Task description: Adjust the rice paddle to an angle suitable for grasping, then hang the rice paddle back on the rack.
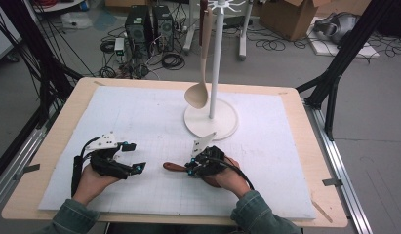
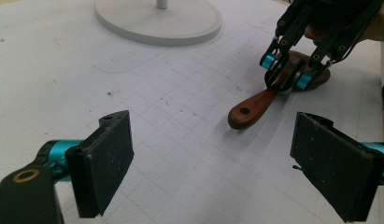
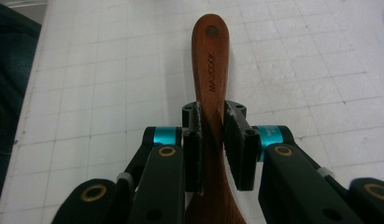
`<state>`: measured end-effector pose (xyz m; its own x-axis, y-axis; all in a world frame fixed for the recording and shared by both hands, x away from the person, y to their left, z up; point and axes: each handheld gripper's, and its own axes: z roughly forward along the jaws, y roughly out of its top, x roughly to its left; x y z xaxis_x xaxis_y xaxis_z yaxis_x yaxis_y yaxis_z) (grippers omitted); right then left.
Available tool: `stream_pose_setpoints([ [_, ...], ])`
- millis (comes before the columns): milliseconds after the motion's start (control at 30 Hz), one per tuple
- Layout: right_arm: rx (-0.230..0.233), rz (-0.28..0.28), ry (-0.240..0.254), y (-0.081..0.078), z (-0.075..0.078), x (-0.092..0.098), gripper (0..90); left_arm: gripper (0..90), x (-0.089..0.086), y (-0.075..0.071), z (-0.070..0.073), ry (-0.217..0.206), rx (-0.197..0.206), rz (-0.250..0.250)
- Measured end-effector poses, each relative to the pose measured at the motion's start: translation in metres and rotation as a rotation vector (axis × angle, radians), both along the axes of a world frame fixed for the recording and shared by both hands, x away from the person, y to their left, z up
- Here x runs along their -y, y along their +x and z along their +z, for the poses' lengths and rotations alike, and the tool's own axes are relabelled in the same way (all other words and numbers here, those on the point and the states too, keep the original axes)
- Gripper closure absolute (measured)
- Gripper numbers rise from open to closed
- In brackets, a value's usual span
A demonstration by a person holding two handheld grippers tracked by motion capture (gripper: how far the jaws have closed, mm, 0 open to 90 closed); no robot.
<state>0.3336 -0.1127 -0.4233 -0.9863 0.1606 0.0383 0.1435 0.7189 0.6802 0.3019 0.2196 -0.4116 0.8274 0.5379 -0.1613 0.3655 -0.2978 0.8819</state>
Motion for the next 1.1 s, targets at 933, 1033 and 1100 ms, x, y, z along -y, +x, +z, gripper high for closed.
stream_pose_setpoints([
  [933, -0.002, -0.011, 0.053, -0.002, 0.006, 0.004, 78.6, 26.3, 0.012, -0.002, -0.003, 0.006, -0.01, -0.073],
  [1033, 0.002, -0.009, 0.059, -0.003, 0.006, 0.004, 78.6, 28.2, 0.016, -0.003, -0.003, 0.008, -0.007, -0.081],
  [1100, 0.006, -0.008, 0.068, -0.003, 0.007, 0.005, 78.6, 29.1, 0.019, -0.003, -0.004, 0.011, -0.009, -0.091],
])
